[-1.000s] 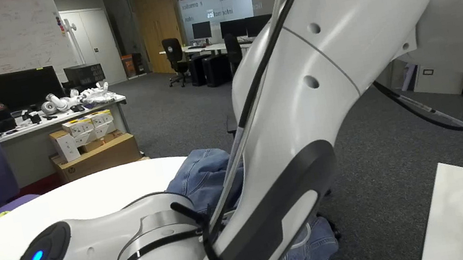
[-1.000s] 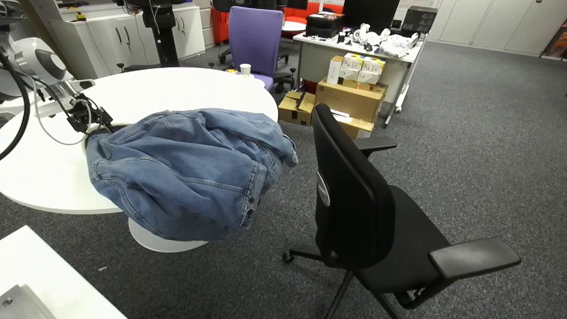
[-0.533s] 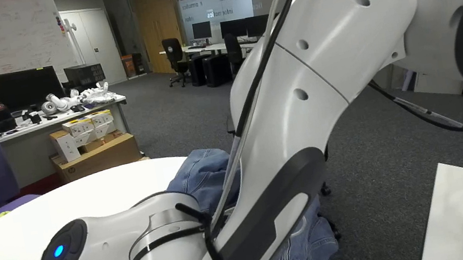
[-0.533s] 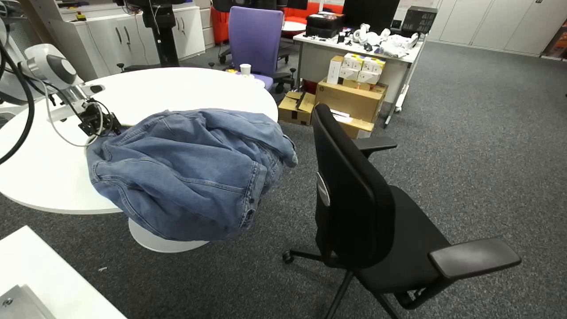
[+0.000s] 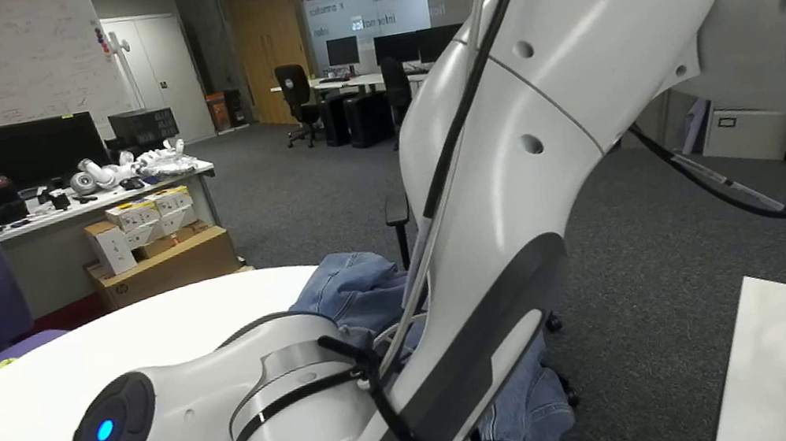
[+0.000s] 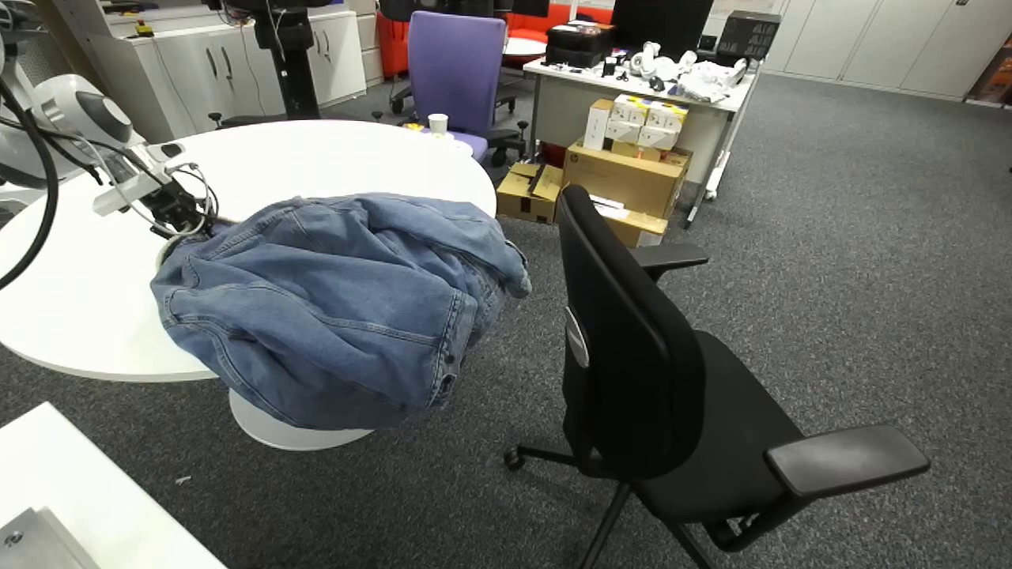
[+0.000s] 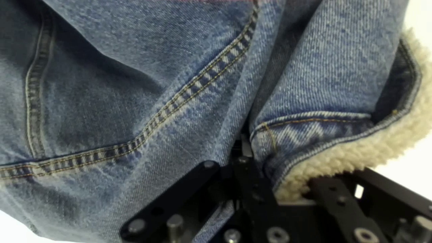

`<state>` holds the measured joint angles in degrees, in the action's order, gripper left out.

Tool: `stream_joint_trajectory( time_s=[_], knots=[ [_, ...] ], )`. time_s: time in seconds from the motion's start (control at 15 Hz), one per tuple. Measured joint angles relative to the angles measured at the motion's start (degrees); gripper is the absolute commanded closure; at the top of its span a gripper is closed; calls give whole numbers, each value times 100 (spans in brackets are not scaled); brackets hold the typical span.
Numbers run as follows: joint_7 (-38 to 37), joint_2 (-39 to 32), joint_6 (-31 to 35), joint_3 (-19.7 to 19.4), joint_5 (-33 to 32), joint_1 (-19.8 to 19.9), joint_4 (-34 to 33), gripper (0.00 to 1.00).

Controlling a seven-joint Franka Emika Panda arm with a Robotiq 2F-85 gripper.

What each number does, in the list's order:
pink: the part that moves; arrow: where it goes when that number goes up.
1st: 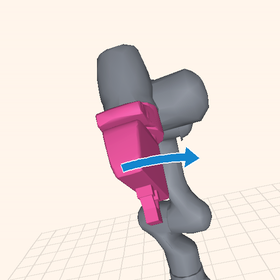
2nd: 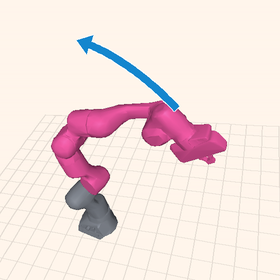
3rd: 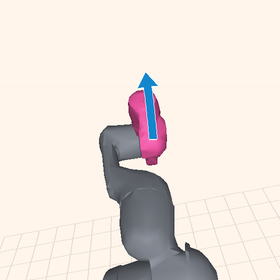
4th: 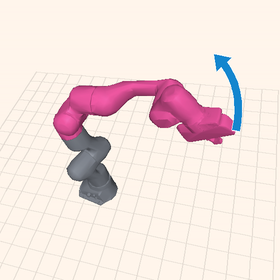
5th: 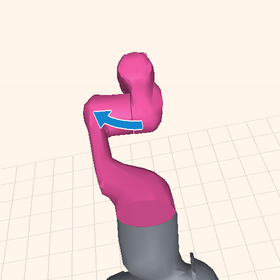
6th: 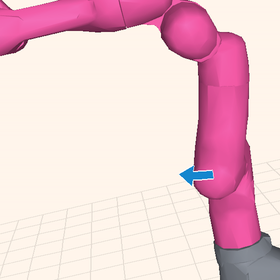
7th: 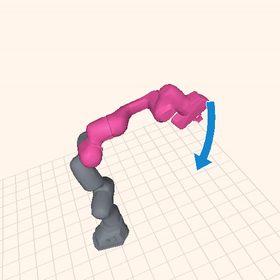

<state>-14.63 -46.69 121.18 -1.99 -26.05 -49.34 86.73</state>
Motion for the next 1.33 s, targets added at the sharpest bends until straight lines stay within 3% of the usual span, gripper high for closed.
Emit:
stream_joint_trajectory(
  time_s=[0.4, 0.87, 1.33],
  knots=[
    [364, 554, 393, 172, -132, 259, 572, 97],
    [429, 2070, 1958, 593, 162, 1422, 2150, 97],
    [326, 3581, 2971, 749, 317, 2420, 3754, 97]
  ],
)
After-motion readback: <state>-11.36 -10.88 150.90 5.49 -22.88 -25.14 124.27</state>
